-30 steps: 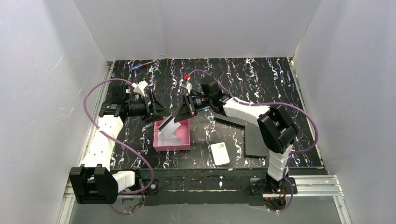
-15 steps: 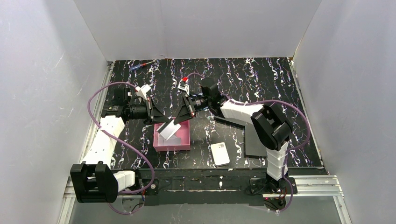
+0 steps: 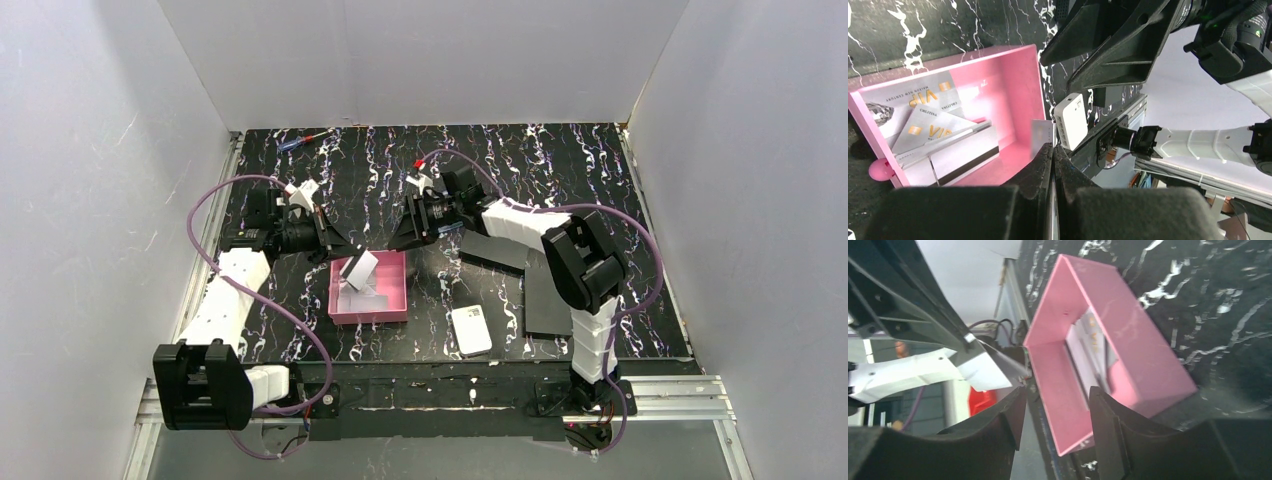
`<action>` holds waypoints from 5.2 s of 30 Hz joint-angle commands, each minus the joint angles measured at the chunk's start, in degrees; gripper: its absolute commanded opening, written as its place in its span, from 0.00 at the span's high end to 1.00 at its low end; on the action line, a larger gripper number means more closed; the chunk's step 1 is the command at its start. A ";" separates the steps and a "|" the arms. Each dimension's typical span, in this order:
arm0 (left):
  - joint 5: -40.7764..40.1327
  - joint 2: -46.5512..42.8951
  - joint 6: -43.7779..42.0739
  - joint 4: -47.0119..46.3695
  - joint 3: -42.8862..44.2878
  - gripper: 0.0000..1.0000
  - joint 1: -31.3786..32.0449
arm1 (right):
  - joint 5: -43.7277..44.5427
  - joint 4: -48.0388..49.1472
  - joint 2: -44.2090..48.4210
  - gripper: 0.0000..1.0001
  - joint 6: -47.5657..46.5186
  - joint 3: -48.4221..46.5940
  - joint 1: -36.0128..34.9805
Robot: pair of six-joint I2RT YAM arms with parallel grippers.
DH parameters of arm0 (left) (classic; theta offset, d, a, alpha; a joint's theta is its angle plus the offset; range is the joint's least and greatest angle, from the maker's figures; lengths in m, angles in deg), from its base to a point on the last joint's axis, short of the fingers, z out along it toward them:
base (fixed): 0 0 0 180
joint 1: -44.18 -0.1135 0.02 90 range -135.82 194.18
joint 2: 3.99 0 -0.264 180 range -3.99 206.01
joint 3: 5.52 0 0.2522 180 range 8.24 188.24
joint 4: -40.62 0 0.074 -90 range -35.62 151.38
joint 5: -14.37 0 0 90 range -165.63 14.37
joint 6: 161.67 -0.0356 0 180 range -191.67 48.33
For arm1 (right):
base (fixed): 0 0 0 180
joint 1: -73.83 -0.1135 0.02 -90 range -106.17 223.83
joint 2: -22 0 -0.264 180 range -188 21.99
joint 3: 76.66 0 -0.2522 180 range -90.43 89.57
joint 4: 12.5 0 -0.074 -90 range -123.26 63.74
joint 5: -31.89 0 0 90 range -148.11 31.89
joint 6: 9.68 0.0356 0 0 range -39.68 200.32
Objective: Put the credit cards into the card holder
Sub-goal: Place the credit card in the storage box, then insert the credit card into the card holder.
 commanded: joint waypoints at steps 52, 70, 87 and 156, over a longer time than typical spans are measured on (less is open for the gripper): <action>-5.29 11.05 32.86 -39.35 -0.61 1.00 9.66 | 13.56 12.34 9.17 0.61 10.69 12.24 12.11; -21.52 39.68 29.33 -41.22 17.96 1.00 17.64 | 32.18 -22.53 -5.89 0.93 -24.74 -12.61 13.98; -21.93 46.11 30.92 -44.04 20.00 1.00 19.79 | 35.31 -23.27 -8.81 0.95 -26.83 -12.34 15.68; -24.41 42.79 34.49 -59.16 10.11 1.00 20.49 | 31.61 -24.74 -11.39 0.99 -27.25 -13.58 16.40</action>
